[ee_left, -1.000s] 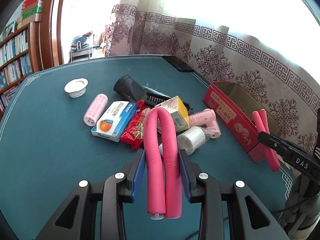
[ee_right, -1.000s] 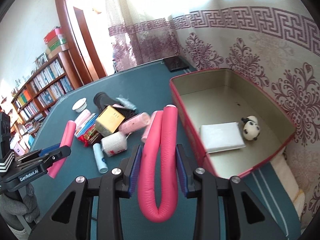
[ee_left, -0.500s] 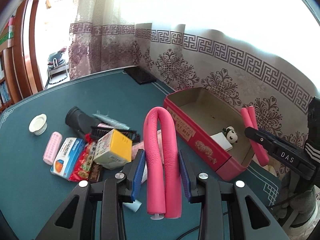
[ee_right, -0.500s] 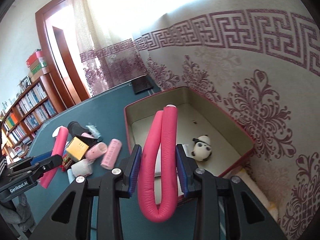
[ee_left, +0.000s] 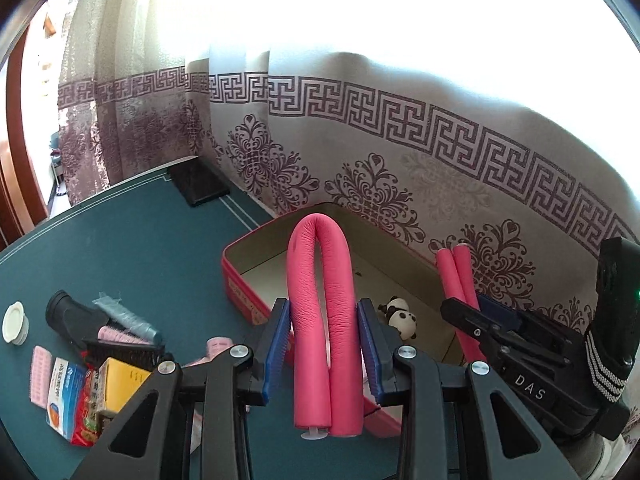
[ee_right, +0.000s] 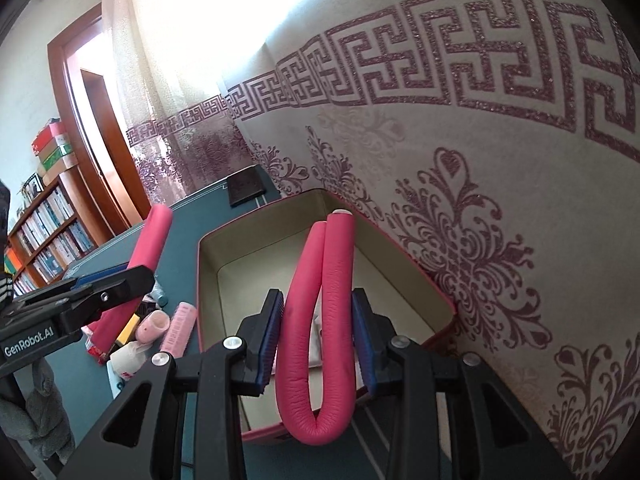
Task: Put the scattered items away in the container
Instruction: 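Carry both pink foam curlers into the red tin box and release them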
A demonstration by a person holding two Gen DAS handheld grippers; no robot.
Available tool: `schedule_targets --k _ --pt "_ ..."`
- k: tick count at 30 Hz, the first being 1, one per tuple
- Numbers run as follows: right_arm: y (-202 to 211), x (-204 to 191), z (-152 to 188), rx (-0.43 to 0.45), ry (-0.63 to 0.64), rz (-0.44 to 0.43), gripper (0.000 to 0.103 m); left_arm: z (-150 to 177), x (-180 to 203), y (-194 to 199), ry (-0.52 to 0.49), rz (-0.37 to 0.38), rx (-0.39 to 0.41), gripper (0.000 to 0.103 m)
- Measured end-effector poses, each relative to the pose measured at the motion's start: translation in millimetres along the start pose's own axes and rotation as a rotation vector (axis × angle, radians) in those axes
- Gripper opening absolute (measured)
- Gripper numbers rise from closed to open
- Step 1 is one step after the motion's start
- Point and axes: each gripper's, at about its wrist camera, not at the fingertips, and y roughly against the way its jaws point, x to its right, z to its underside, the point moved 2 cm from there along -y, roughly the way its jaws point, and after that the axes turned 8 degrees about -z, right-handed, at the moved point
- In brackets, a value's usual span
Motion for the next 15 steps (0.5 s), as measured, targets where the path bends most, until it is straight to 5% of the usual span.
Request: schedule_targets --k 6,8,10,12,15 --pt "-4.5 7.5 -2.5 -0.004 -0.018 0.004 0.039 -17.5 17.5 -24.6 -0.021 0.027 0.004 0.036" --pt "-6.1 10.2 -1.9 -0.01 -0.026 0.003 0.041 -19.8 19.9 -35.2 -0.013 0.027 -0.004 0.057" --pt "-8.3 12.6 -0.9 -0.02 -0.038 -0.005 0.046 -18.8 18.5 -42.3 0.009 0.038 -0.016 0.065" --pt "-7.9 14.8 0.1 -0.016 -0.047 0.0 0.073 -15.7 16.3 -45.2 0.019 0.043 -0.028 0.065" --pt "-5.3 15.2 0.6 0.001 -0.044 0.011 0.081 -10.6 8.7 -45.6 0.033 0.025 -0.04 0.065"
